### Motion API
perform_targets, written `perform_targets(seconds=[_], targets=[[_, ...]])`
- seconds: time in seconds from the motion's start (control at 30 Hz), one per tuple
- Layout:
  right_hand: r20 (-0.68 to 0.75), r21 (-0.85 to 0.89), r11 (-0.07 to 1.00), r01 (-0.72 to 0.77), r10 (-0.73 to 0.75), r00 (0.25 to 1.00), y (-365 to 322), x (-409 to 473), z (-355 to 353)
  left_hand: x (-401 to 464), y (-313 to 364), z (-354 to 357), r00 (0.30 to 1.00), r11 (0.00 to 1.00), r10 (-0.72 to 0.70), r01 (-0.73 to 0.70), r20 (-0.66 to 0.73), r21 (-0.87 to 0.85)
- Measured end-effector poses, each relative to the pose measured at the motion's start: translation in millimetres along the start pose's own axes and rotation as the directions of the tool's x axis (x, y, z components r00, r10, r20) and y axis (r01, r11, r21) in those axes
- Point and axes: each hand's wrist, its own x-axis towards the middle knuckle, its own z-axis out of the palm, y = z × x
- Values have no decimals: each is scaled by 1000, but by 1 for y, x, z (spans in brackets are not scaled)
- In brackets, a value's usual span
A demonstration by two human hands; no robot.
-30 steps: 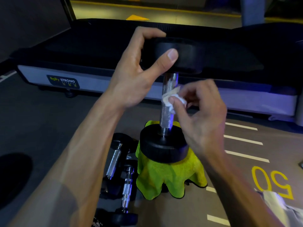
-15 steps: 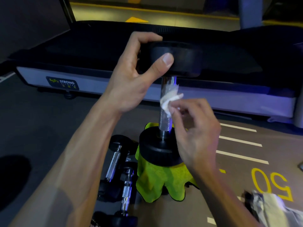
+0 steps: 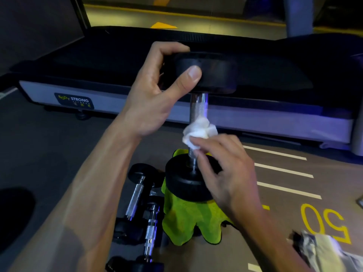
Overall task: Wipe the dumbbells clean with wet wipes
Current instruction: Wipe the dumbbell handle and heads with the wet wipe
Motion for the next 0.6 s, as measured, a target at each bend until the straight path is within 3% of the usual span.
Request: perform_targets(seconds=[0.1, 0.2, 0.3, 0.43, 0.6], targets=[[3, 8, 1000, 7, -7, 1000, -3, 14, -4, -1, 1, 1, 1000, 1000, 4, -4, 1, 8], [-91, 20, 1000, -21, 23, 996, -5, 39, -5, -1, 4, 3, 1000, 1000, 5, -5, 30, -2], [-45, 24, 998, -64, 65, 997, -7, 21, -2, 0, 4, 4, 1000, 1000, 8, -8, 16, 6], [47, -86, 996, -39, 43, 998, -10, 2, -1, -1, 3, 4, 1000, 1000, -7, 6, -1, -15], [-70, -234, 971, -53, 38, 997, -20, 35, -4, -1, 4, 3, 1000, 1000, 0, 0, 16, -1]])
